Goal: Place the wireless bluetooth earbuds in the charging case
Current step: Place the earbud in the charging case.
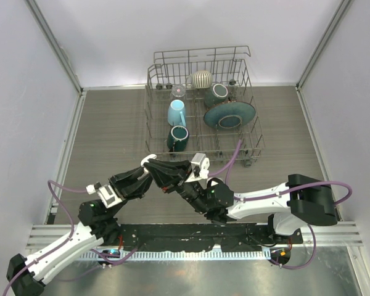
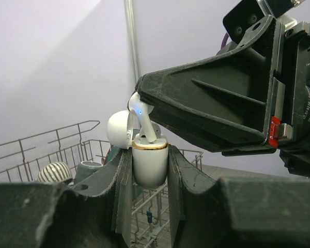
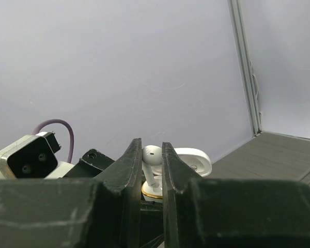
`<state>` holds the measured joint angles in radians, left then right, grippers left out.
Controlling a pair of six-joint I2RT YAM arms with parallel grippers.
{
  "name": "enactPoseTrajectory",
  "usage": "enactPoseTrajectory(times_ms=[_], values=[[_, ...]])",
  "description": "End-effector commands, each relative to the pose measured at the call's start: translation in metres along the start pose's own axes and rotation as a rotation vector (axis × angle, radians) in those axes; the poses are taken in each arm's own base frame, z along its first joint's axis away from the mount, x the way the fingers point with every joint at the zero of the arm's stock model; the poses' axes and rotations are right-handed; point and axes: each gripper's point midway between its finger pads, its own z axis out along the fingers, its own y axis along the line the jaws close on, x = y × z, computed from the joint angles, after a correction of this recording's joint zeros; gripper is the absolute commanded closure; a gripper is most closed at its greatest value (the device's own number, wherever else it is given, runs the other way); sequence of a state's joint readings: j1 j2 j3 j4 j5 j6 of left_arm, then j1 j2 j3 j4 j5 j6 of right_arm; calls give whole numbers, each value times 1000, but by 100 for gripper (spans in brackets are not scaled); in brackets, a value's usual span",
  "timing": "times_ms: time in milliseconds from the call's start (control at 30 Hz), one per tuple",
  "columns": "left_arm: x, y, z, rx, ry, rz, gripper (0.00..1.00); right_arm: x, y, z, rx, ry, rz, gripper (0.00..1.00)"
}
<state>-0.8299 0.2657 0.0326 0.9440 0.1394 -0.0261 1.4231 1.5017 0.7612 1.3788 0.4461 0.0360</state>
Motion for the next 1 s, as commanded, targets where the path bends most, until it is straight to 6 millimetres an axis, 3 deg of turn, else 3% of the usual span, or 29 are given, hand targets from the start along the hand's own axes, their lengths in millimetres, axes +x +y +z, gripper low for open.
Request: enactPoseTrajectory(times_ms=[0,500,967], values=[[-45,3,3,-20,-192,1,100,-53,2,3,-2,-232,94,99],[-56,14,2,-82,-236,-10,100,-46,-2,-1,-4,-215,0,99],[-58,18,1,-103,-241,10,100,-47,-2,-12,-18,-199,30,99]])
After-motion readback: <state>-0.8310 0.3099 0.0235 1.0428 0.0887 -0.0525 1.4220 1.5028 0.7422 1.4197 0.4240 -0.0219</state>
